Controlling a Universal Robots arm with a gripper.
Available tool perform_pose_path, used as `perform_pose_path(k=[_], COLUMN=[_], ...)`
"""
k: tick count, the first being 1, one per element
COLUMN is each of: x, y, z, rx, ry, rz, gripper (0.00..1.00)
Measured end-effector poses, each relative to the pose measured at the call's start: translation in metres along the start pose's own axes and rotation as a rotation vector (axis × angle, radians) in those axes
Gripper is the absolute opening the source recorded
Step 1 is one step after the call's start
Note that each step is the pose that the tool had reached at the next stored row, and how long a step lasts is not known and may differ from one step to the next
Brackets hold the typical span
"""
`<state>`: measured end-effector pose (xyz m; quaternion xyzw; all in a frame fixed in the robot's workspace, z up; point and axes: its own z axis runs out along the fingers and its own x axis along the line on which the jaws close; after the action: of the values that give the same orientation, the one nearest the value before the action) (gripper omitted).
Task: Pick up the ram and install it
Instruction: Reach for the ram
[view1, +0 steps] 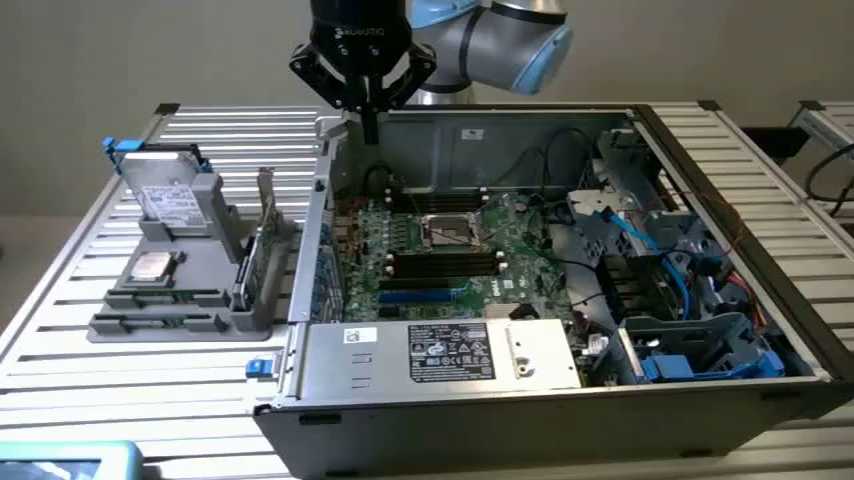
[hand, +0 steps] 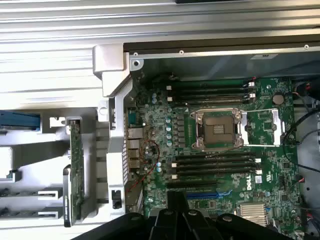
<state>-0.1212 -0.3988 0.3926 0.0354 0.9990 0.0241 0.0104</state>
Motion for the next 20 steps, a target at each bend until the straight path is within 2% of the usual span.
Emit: perform_pose_path(k=[9, 14, 20], x=[0.000, 0.002, 0.014], y=[-0.0001, -0.0028, -0.0060], z=[0.0000, 0.0000, 0.0001], rx=[0.0001, 0.0001, 0.0001], ry=[0.0000, -0.0001, -0.0001], rz=[0.000, 0.002, 0.002], gripper=[0.11, 0.11, 0.11])
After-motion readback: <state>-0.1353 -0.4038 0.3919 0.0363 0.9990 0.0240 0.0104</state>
